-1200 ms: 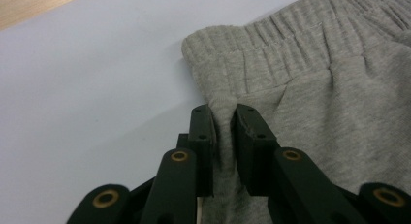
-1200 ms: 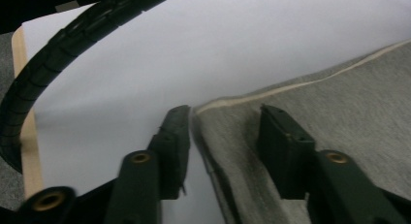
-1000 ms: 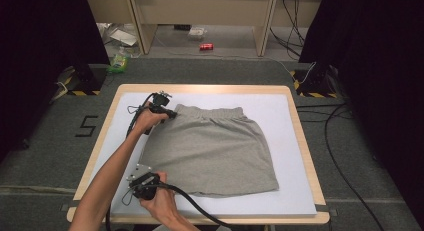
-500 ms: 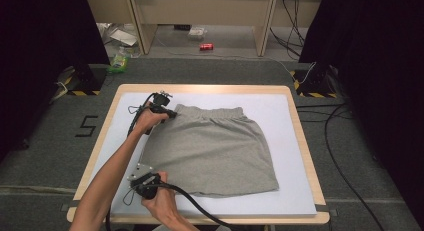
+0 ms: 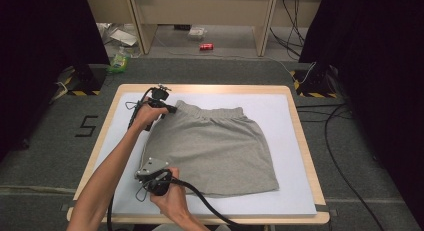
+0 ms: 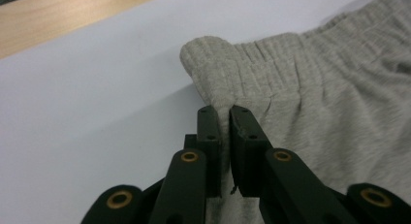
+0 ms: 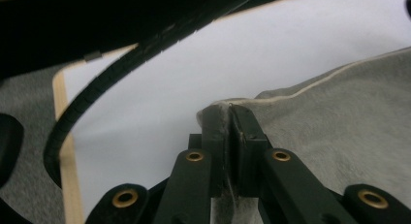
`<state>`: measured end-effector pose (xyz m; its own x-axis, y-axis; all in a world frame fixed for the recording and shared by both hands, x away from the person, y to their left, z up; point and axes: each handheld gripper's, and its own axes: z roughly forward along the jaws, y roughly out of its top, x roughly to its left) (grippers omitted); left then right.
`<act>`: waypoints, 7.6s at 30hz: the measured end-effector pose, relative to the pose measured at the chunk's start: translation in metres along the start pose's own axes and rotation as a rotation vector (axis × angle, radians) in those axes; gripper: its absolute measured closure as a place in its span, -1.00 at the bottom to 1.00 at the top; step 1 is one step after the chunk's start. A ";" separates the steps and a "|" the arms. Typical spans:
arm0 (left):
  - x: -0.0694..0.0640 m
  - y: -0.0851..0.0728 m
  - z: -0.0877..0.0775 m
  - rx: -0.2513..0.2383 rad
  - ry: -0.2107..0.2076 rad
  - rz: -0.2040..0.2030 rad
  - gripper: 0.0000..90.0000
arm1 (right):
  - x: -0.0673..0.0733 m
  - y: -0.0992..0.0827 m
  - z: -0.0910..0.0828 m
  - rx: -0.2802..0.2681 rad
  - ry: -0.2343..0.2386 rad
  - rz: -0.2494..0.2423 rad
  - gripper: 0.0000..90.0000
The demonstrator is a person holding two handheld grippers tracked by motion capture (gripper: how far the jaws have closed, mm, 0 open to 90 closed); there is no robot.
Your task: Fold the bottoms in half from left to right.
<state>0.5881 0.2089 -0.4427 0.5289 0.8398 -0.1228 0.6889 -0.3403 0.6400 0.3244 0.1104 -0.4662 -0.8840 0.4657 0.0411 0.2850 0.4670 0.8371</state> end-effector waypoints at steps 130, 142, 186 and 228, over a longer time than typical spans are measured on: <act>-0.102 0.051 0.026 -0.022 -0.126 -0.052 0.26 | -0.239 -0.103 -0.224 0.040 -0.518 0.331 0.42; -0.102 0.047 0.034 -0.018 -0.135 -0.065 0.22 | -0.276 -0.102 -0.186 0.109 -0.516 0.389 0.25; -0.119 0.043 0.062 0.008 -0.129 -0.092 0.05 | -0.204 -0.083 -0.207 0.049 -0.479 0.299 0.25; -0.129 0.041 0.088 0.030 -0.064 -0.013 0.43 | -0.066 -0.112 -0.160 0.106 -0.162 0.180 0.08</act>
<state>0.5914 0.0496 -0.4677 0.5496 0.8158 -0.1798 0.7101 -0.3428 0.6150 0.2913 -0.0930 -0.4754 -0.7473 0.6586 0.0889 0.4768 0.4381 0.7621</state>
